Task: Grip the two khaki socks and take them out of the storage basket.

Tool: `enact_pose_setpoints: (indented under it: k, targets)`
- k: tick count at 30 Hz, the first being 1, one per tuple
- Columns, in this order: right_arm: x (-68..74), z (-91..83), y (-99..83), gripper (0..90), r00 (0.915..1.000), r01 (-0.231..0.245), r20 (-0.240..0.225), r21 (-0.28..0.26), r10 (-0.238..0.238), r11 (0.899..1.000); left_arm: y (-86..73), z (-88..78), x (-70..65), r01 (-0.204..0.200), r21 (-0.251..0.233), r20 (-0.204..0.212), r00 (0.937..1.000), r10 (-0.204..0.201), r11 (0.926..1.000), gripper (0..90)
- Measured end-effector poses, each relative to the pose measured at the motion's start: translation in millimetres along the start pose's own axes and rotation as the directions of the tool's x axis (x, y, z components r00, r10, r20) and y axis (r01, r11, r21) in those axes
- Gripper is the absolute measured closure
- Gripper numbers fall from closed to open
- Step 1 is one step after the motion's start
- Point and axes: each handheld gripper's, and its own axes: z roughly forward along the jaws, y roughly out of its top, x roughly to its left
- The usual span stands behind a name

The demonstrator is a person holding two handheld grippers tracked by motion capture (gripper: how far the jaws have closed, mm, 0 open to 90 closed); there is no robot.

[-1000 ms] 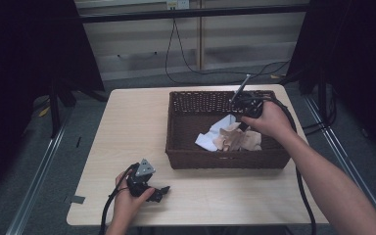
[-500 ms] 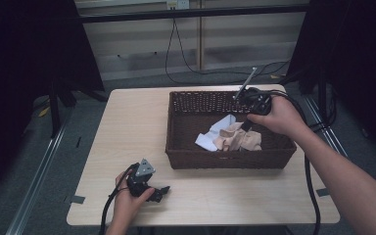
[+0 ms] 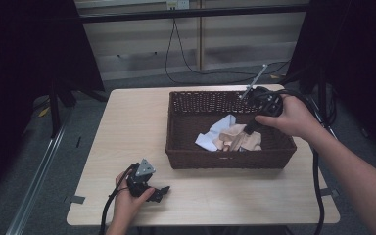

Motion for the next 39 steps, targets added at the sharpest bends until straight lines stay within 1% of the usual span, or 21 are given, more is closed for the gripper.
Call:
enact_pose_setpoints:
  k: [4, 6, 7, 8, 9, 10, 11, 13, 15, 17, 19, 22, 24, 27, 29, 32, 33, 34, 36, 39]
  targets:
    - [5.9, -1.4, -2.5, 84.5, 0.9994, 0.023, -0.027, 0.005, -0.023, 1.0, 0.0, 0.0, 0.0, 0.0, 0.0, 0.0, 1.0, 0.0, 1.0, 0.6]
    - [8.8, -1.9, -3.2, 84.4, 0.9989, 0.023, -0.041, 0.012, -0.022, 1.0, 0.0, 0.0, 0.0, 0.001, 0.0, 0.0, 1.0, -0.001, 1.0, 0.6]
    - [11.7, -3.9, -3.9, 84.4, 0.9976, 0.032, -0.061, 0.008, -0.031, 0.999, 0.0, 0.0, 0.0, 0.0, 0.0, 0.0, 1.0, 0.0, 1.0, 0.6]
    - [11.7, -3.9, -3.9, 84.4, 0.9976, 0.032, -0.061, 0.008, -0.031, 0.999, 0.0, 0.0, 0.0, 0.0, 0.0, 0.0, 1.0, 0.0, 1.0, 0.6]
    - [12.2, -4.5, -4.3, 84.5, 0.997, 0.041, -0.065, 0.002, -0.041, 0.999, 0.0, 0.0, 0.0, 0.0, 0.0, 0.0, 1.0, 0.0, 1.0, 0.6]
    - [14.0, -6.0, -4.2, 84.5, 0.997, 0.033, -0.07, 0.004, -0.033, 0.999, 0.0, 0.0, 0.0, 0.001, 0.0, 0.001, 1.0, -0.001, 1.0, 0.6]
    - [15.8, -7.9, -4.0, 84.5, 0.9961, 0.045, -0.076, 0.006, -0.044, 0.999, 0.0, 0.0, 0.0, 0.0, 0.0, 0.0, 1.0, 0.0, 1.0, 0.6]
    - [17.7, -9.5, -3.4, 84.5, 0.9942, 0.055, -0.093, 0.009, -0.054, 0.998, 0.0, 0.0, 0.0, 0.0, 0.0, 0.0, 1.0, 0.0, 1.0, 0.6]
    - [19.2, -10.6, -2.9, 84.4, 0.994, 0.054, -0.096, 0.016, -0.052, 0.998, 0.0, 0.1, 0.0, 0.001, -0.001, 0.0, 1.0, -0.001, 1.0, 0.6]
    - [22.9, -12.6, -1.8, 84.4, 0.9917, 0.062, -0.114, 0.018, -0.059, 0.998, 0.0, 0.0, 0.0, 0.0, 0.0, 0.0, 1.0, 0.0, 1.0, 0.6]
    - [26.1, -12.8, -1.1, 84.4, 0.9904, 0.078, -0.116, 0.023, -0.075, 0.997, 0.0, 0.0, 0.0, 0.0, 0.0, 0.0, 1.0, 0.0, 1.0, 0.6]
    - [32.2, -13.1, 0.2, 84.4, 0.9893, 0.089, -0.119, 0.032, -0.085, 0.996, 0.0, 0.0, 0.0, 0.001, 0.0, 0.001, 1.0, -0.001, 1.0, 0.6]
    - [35.6, -14.1, 0.9, 84.4, 0.987, 0.102, -0.128, 0.03, -0.098, 0.994, 0.0, 0.0, 0.0, 0.001, 0.0, 0.001, 1.0, -0.001, 1.0, 0.6]
    - [40.2, -16.5, 1.5, 84.4, 0.9838, 0.11, -0.146, 0.033, -0.104, 0.993, 0.0, -0.2, 0.3, -0.002, 0.002, 0.001, 1.0, 0.002, 1.0, 0.6]
    - [42.8, -17.8, 1.3, 84.4, 0.9827, 0.121, -0.145, 0.036, -0.115, 0.992, 0.0, 0.0, 0.0, 0.0, 0.0, 0.001, 1.0, 0.0, 1.0, 0.6]
    - [46.5, -19.8, 0.4, 84.4, 0.9789, 0.133, -0.161, 0.037, -0.125, 0.99, 0.0, 0.0, 0.0, 0.0, 0.0, 0.001, 1.0, 0.0, 1.0, 0.6]
    - [47.5, -19.6, -0.2, 84.3, 0.9792, 0.131, -0.16, 0.029, -0.125, 0.991, 0.0, 0.0, 0.0, 0.0, 0.0, 0.001, 1.0, 0.0, 1.0, 0.6]
    - [47.6, -19.5, -0.9, 84.4, 0.9775, 0.137, -0.165, 0.022, -0.132, 0.99, 0.0, 0.0, 0.0, 0.001, 0.0, 0.001, 1.0, -0.001, 1.0, 0.6]
    - [49.1, -19.0, -1.9, 84.3, 0.976, 0.142, -0.17, 0.027, -0.136, 0.989, 0.0, 0.0, 0.0, 0.0, 0.0, 0.0, 1.0, 0.0, 1.0, 0.6]
    - [52.8, -13.7, -3.4, 84.2, 0.974, 0.147, -0.179, 0.035, -0.138, 0.989, 0.0, 0.0, 0.0, 0.001, 0.0, 0.001, 1.0, -0.001, 1.0, 0.6]
